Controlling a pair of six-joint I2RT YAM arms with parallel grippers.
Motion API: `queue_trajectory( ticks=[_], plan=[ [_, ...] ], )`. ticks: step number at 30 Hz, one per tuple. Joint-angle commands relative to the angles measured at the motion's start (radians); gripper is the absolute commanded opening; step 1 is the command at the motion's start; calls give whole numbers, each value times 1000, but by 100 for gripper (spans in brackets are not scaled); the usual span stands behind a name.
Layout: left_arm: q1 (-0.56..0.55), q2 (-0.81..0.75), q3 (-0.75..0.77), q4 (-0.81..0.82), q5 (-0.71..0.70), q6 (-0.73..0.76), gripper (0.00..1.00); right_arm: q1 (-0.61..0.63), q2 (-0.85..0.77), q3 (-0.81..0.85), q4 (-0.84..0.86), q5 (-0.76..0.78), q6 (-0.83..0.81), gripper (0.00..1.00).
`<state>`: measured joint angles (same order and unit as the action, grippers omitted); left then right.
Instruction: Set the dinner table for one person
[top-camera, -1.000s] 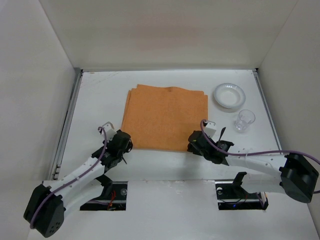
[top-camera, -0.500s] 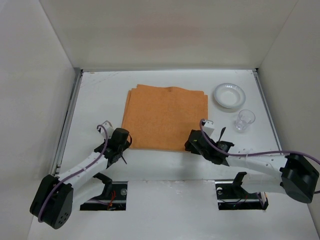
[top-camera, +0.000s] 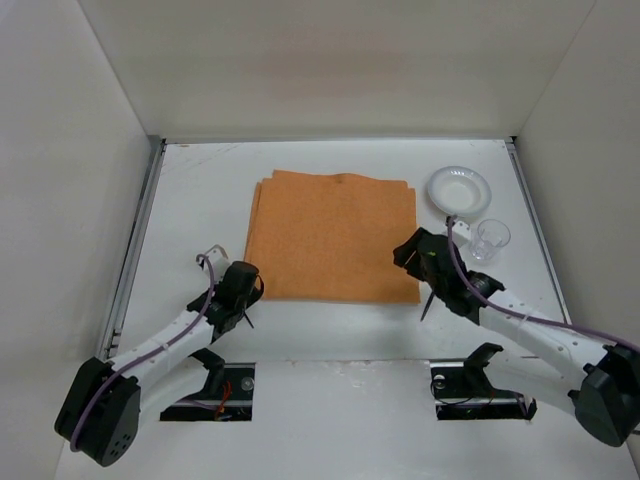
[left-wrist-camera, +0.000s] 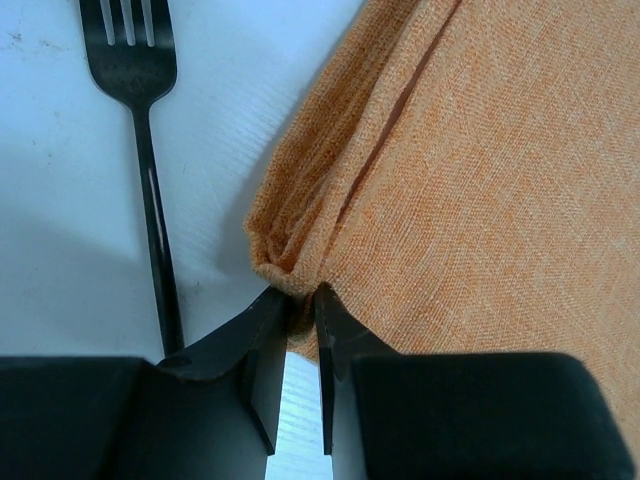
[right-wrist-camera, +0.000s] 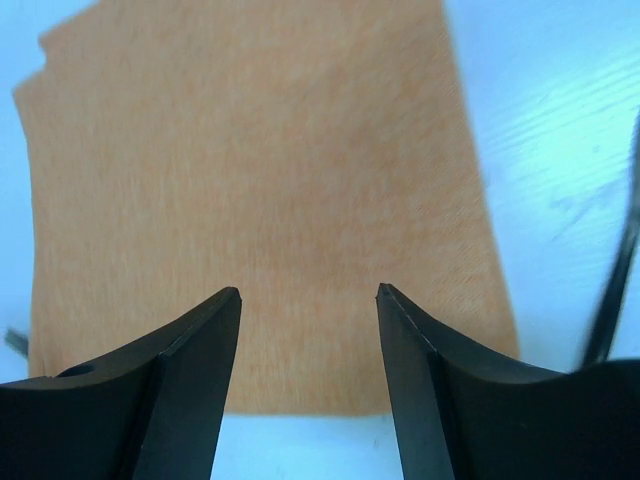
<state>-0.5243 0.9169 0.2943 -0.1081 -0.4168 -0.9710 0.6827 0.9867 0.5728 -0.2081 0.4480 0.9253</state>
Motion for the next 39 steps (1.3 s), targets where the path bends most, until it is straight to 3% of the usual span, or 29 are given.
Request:
queue_trajectory(
  ticks=[1, 12, 19, 26, 33, 39],
  plan=[
    [-18, -23, -17, -38, 39, -1, 13, -97, -16, -2, 87, -14, -43, 64],
    [-70, -113, -12, -137, 49, -5, 14, -321, 193, 71, 308, -52, -13, 65],
    [-96, -200, 32, -113, -2, 54, 38, -352, 355, 99, 452, 43, 171, 65],
    [-162, -227, 37, 62, -71, 121, 46, -358, 481, 157, 438, 198, 371, 64],
    [-239, -194, 2, 209, -59, 123, 47, -412, 581, 193, 375, 221, 625, 63],
    [-254, -194, -24, 265, -59, 143, 49, -394, 551, 219, 409, 175, 538, 63]
  ],
)
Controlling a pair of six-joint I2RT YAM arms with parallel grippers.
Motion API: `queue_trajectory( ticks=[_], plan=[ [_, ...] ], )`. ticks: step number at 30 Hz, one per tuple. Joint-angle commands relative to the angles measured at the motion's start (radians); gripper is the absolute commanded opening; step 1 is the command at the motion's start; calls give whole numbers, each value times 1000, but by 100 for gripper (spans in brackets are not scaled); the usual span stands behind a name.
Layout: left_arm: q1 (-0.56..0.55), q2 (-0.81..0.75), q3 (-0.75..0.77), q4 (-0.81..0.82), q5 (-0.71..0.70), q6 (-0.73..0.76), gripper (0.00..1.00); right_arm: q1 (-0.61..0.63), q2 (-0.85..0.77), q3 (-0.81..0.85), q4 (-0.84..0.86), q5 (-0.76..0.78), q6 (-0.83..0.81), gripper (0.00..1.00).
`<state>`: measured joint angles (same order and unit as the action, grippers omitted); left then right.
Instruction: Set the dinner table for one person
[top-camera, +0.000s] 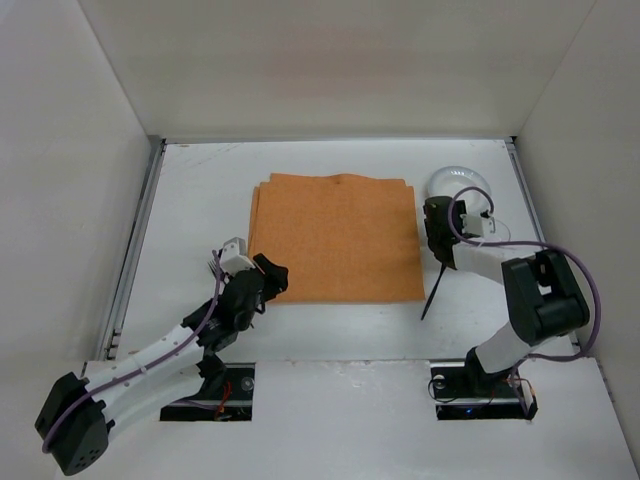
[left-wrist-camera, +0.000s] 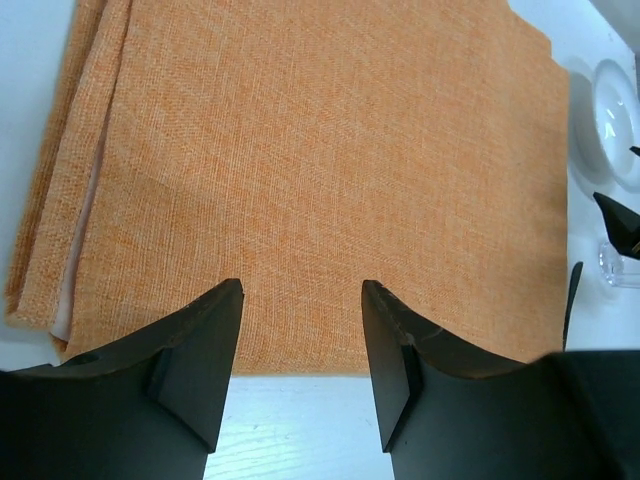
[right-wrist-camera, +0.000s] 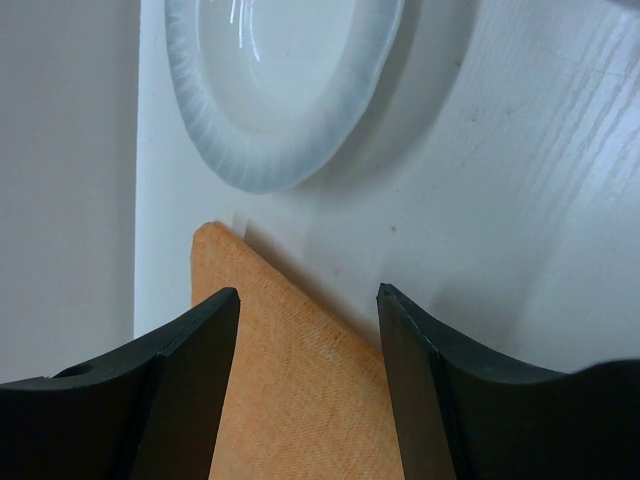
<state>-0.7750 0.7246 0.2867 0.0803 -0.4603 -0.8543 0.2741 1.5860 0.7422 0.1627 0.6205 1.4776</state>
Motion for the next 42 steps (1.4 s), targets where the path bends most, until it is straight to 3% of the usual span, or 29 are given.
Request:
queue_trajectory(
  ticks=[1, 4, 7, 10, 12, 14, 17, 20, 22, 37, 42],
  plan=[
    [-3, -4, -18, 85, -15, 35, 49, 21, -82, 45, 41, -8, -55, 63],
    [-3, -2, -32, 134, -17, 55, 49, 23, -235, 23, 11, -7, -227, 62],
    [-3, 19, -38, 186, -15, 66, 49, -6, -421, 5, -145, 25, -345, 57],
    [-10, 47, -55, 255, -18, 72, 49, -87, -558, 5, -346, 42, -425, 41],
    [-10, 56, -61, 286, -15, 78, 49, -161, -593, 14, -448, 25, -499, 17],
    [-16, 44, -73, 300, -20, 92, 49, -219, -601, 23, -538, 15, -552, 11],
    [-17, 15, -101, 311, -35, 103, 49, -293, -601, 11, -614, 41, -603, 18],
    [-19, -4, -109, 309, -35, 106, 49, -347, -606, -15, -617, 50, -664, 47],
    [-20, -4, -104, 312, -28, 106, 50, -370, -601, -23, -606, 41, -697, 56],
    [-14, 76, -96, 354, -24, 103, 50, -408, -440, -58, -420, -87, -835, 51],
    [-19, 93, -95, 368, -24, 104, 50, -390, -526, -63, -462, -73, -827, 40]
  ],
)
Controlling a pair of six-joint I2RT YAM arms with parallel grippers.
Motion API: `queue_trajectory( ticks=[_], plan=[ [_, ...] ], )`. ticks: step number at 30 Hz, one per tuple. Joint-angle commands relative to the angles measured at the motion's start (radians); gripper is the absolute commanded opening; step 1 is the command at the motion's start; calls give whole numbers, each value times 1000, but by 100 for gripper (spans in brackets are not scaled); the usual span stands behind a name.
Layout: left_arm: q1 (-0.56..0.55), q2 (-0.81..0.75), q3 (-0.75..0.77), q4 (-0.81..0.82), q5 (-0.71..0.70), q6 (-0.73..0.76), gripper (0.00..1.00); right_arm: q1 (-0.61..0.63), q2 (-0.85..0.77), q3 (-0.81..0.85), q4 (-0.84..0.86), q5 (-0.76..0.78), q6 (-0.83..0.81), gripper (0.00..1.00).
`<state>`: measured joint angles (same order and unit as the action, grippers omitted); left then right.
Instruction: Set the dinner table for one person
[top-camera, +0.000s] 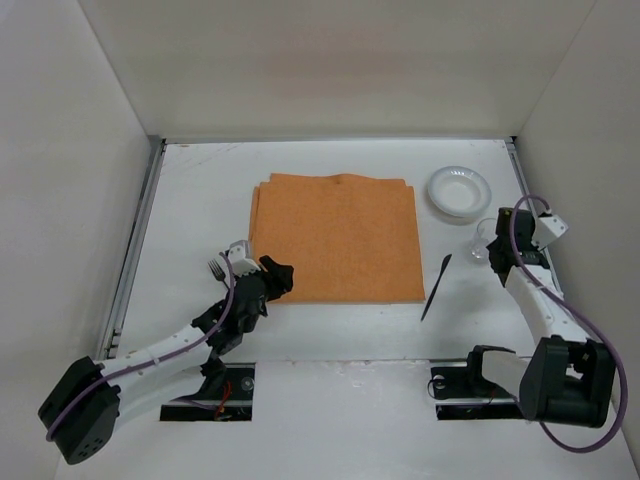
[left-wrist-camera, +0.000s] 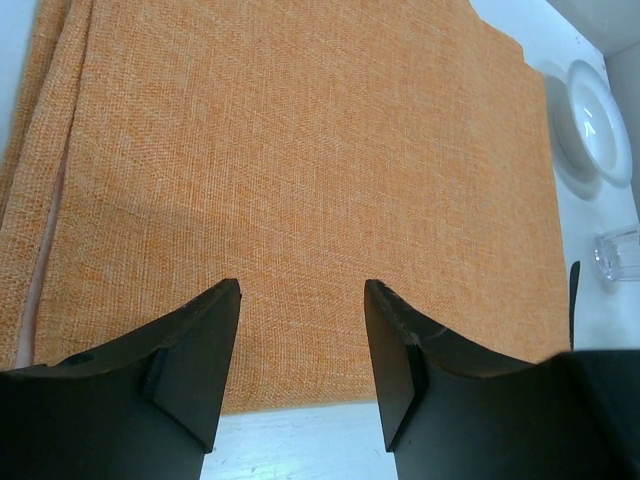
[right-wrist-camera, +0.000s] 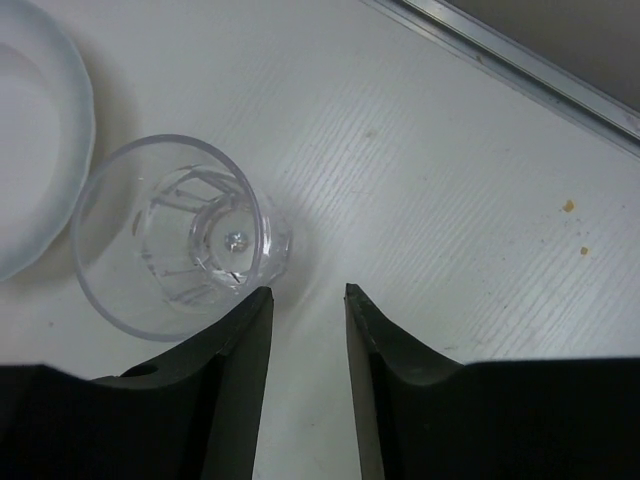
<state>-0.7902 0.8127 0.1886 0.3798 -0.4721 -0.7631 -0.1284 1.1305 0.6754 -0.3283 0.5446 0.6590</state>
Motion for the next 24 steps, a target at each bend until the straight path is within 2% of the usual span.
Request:
queue_trajectory(
  ticks=[1, 4, 6, 9, 16, 21, 24],
  plan=[
    [-5, 9, 5, 68, -13, 13, 50, 17, -98, 3, 11, 5, -1, 39],
    [-8, 20, 3, 79, -13, 11, 50, 25, -153, 9, -14, 15, 8, 41],
    [-8, 28, 3, 88, -13, 10, 50, 19, -153, 18, -3, 14, 8, 47],
    [-10, 45, 11, 88, -11, 11, 50, 16, -77, 45, 29, -12, 1, 50],
    [-1, 45, 8, 90, -7, 8, 50, -37, 80, 70, 112, -55, -24, 50],
    [-5, 55, 9, 99, -7, 8, 50, -44, 138, 46, 156, -69, -15, 41],
    [-10, 59, 9, 99, -7, 8, 50, -47, 131, 35, 167, -74, -7, 22]
  ],
)
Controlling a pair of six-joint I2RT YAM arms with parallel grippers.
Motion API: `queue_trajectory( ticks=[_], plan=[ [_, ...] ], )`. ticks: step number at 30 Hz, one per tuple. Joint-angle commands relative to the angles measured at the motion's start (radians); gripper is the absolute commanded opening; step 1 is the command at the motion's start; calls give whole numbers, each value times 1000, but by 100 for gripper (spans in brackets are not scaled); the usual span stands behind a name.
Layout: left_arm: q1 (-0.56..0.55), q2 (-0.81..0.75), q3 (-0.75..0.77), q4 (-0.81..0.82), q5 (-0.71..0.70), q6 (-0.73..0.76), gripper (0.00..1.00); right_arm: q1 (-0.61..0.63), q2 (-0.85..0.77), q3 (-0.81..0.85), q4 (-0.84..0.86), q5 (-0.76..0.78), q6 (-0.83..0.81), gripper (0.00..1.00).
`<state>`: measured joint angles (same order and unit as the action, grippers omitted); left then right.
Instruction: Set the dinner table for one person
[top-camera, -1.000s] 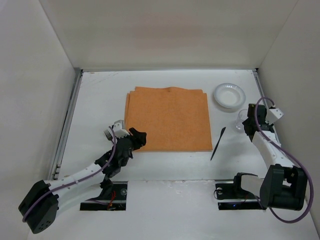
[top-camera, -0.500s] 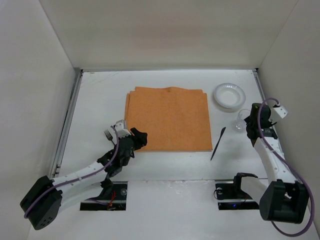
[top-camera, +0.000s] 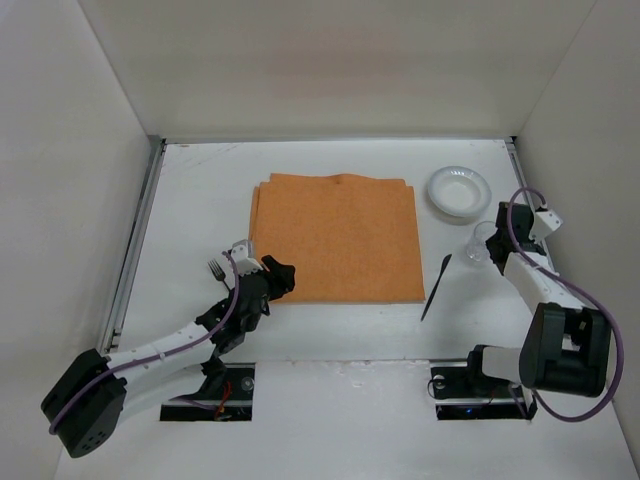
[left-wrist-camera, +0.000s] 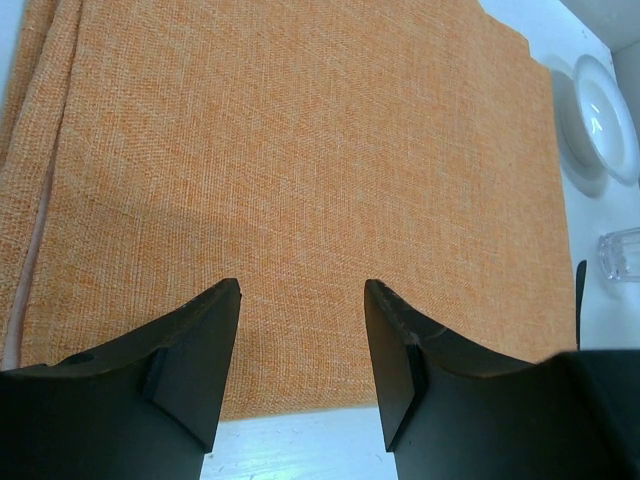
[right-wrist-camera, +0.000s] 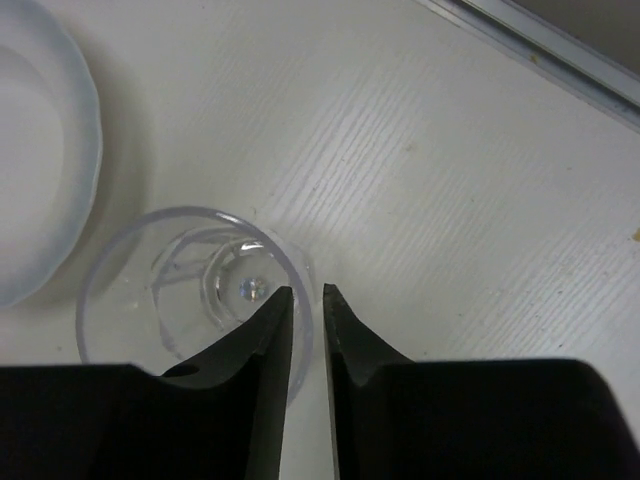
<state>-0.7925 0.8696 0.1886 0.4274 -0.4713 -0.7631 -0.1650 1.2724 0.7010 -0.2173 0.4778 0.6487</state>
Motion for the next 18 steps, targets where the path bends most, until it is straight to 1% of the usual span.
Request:
queue_trajectory(
  ticks=[1, 2, 4, 7, 10, 14, 18],
  plan=[
    [-7, 2, 8, 53, -7, 7, 50, -11, -28, 5, 55, -2, 6, 17],
    [-7, 2, 6, 53, -7, 7, 50, -11, -51, 0, 49, 4, 8, 13],
    [-6, 3, 9, 53, -7, 7, 50, -9, -114, -3, 33, 21, 8, 10],
    [-7, 14, 11, 54, -7, 7, 50, 3, -208, 28, -13, 48, -3, 9],
    [-1, 19, 12, 60, -9, 11, 50, 81, -249, 101, -73, 64, -17, 9],
    [8, 9, 18, 59, -15, 16, 50, 237, -162, 242, -94, 44, -46, 10],
    [13, 9, 15, 60, -20, 16, 50, 392, 19, 377, -68, 31, -50, 10]
  ],
)
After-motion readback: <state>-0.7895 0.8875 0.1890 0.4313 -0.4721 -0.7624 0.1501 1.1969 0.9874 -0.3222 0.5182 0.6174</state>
